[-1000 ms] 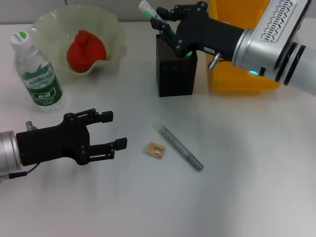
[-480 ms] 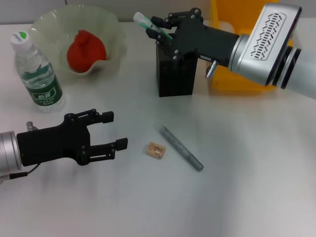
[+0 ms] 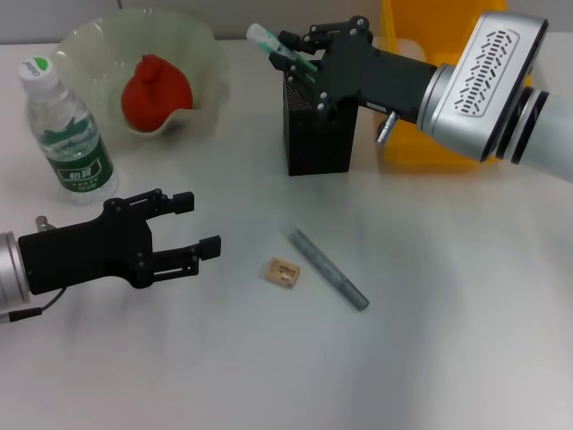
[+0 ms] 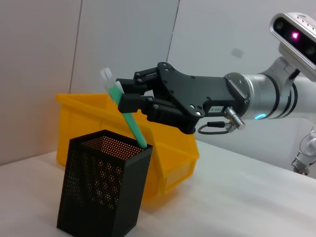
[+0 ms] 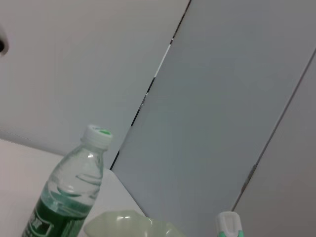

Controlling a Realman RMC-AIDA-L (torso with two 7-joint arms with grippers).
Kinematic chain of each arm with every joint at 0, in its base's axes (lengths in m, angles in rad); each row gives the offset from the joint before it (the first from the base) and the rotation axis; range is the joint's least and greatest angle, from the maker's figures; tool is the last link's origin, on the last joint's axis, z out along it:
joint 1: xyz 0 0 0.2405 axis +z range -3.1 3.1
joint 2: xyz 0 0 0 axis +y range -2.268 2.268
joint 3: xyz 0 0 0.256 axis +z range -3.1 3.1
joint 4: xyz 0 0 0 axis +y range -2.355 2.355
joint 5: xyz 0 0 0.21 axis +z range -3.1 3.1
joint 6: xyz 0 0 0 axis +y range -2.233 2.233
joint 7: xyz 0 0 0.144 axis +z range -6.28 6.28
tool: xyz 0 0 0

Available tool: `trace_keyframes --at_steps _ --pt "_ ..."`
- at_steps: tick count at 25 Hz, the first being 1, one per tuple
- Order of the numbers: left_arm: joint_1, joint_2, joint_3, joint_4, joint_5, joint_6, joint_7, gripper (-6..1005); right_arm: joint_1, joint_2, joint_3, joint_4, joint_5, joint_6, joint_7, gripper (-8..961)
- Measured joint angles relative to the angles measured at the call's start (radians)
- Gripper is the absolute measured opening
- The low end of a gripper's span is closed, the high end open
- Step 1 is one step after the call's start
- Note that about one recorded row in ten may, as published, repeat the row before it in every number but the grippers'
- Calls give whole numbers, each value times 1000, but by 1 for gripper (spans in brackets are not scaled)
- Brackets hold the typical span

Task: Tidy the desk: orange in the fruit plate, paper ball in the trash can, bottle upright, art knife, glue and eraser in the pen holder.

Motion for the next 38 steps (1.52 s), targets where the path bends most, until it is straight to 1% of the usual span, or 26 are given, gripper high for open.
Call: trace_keyframes --at_steps 13,18,23,27,32,35,38 --pt "6 -4 -16 -2 0 1 -20 801 1 0 -9 3 1 14 -147 226" --pt "4 -5 -19 -2 0 0 -22 801 7 0 -2 11 5 14 -145 229" --pt "-3 -5 -24 -2 0 0 -34 801 18 0 -9 37 121 10 -142 232" --pt "-5 -5 -31 -2 0 0 -43 801 23 0 -10 37 129 -1 -141 235" --pt "-6 -5 -32 0 -1 0 -57 801 46 0 -11 55 130 -12 -133 238" --pt "-6 -5 -32 0 -9 0 -63 801 58 0 -11 71 131 -12 -93 240" --pt "-6 -5 -32 0 -12 0 -64 801 55 0 -4 74 140 -13 -41 242"
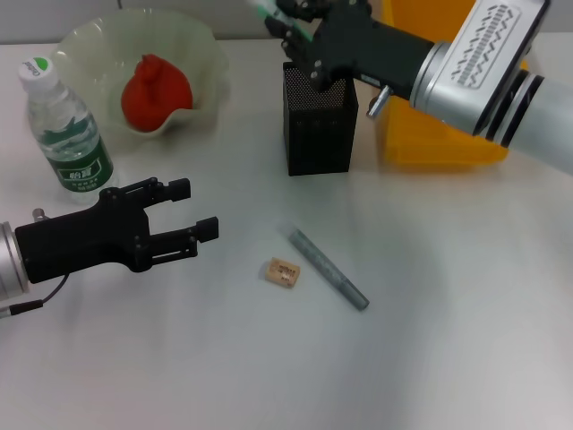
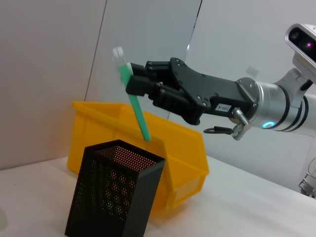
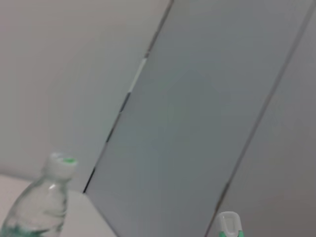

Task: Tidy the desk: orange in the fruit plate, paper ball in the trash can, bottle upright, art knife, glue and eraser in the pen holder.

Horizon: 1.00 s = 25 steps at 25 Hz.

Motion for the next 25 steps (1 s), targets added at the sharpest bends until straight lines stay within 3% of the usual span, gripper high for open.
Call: trace_keyframes --at_steps 8,10,18,20,25 --pt "4 -5 0 1 -1 1 11 801 -12 0 2 0 96 -14 132 246" --pt "4 -5 0 1 -1 1 11 801 -5 0 -1 -4 96 -15 264 248" --pt "5 -14 -35 -2 -2 -48 24 801 4 0 -2 -7 158 -4 440 253" --pt "7 -15 -47 -2 -2 -63 18 801 6 0 4 -14 185 18 577 254" --pt "10 -14 -50 -2 -2 -65 17 801 15 0 -7 -17 184 72 605 257"
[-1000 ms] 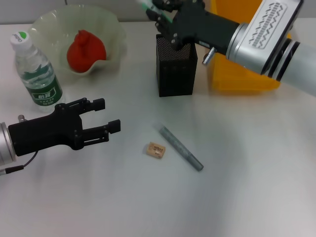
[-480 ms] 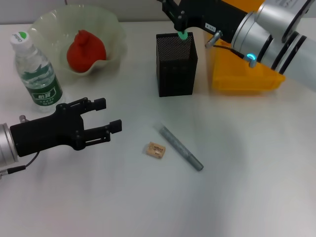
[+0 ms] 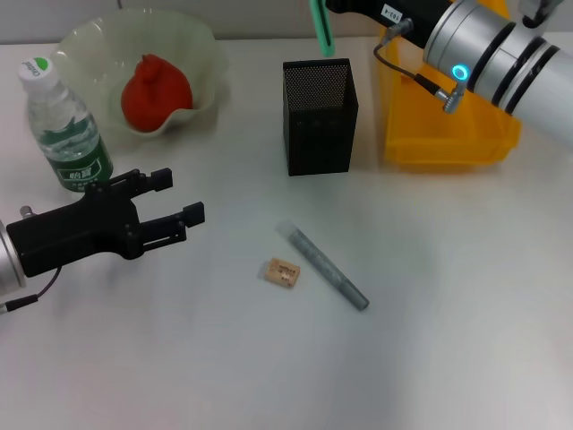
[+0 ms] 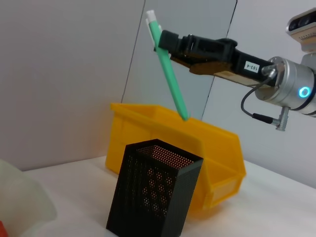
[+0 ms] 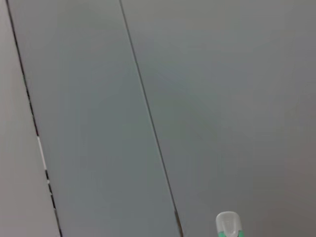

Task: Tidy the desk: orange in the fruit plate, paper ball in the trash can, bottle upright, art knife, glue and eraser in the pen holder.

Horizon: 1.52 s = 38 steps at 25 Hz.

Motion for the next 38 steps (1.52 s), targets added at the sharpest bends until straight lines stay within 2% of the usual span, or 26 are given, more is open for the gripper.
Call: trace_keyframes --at_steps 13,21,26,38 --pt "31 10 9 0 12 -32 62 801 8 0 -22 0 -4 32 -33 265" --pt "24 0 13 0 52 -52 81 801 4 0 -81 2 -6 32 -124 270" --pt "22 -1 13 0 52 -50 76 801 6 0 -90 7 -6 33 -188 273" --pt "31 -3 13 0 52 -42 65 801 -1 0 -91 -1 -6 54 -200 281"
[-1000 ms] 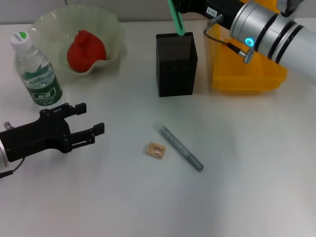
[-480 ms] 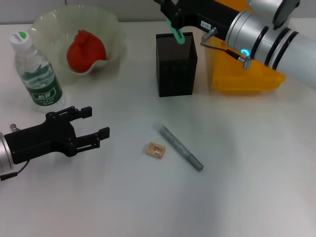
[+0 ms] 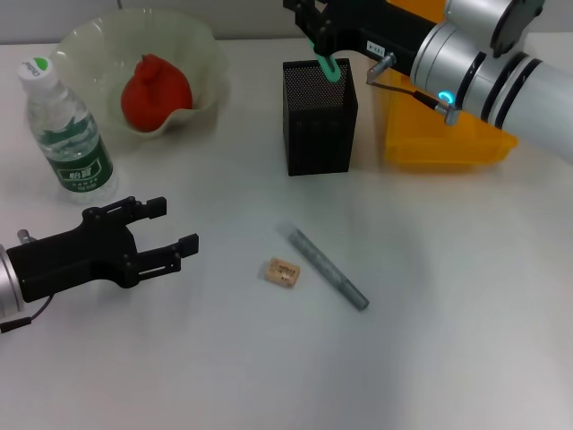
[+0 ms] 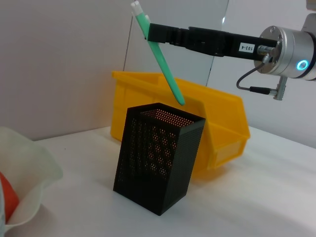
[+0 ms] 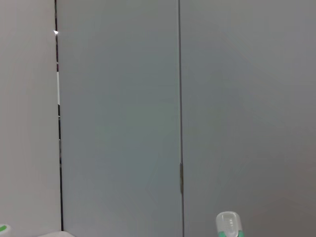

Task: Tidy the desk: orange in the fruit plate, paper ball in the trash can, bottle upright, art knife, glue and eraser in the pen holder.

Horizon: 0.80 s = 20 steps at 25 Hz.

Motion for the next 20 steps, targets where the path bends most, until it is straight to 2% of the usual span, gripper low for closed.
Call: trace_keyframes --at_steps 13,17,20 --pt "-3 2 -1 0 0 2 -1 801 0 0 11 -2 11 5 5 289" --pt "-3 2 -1 0 0 4 -10 801 -4 0 12 -1 21 -1 15 464" --pt "-1 2 -1 0 5 23 -34 801 -50 0 24 -21 61 -57 47 582"
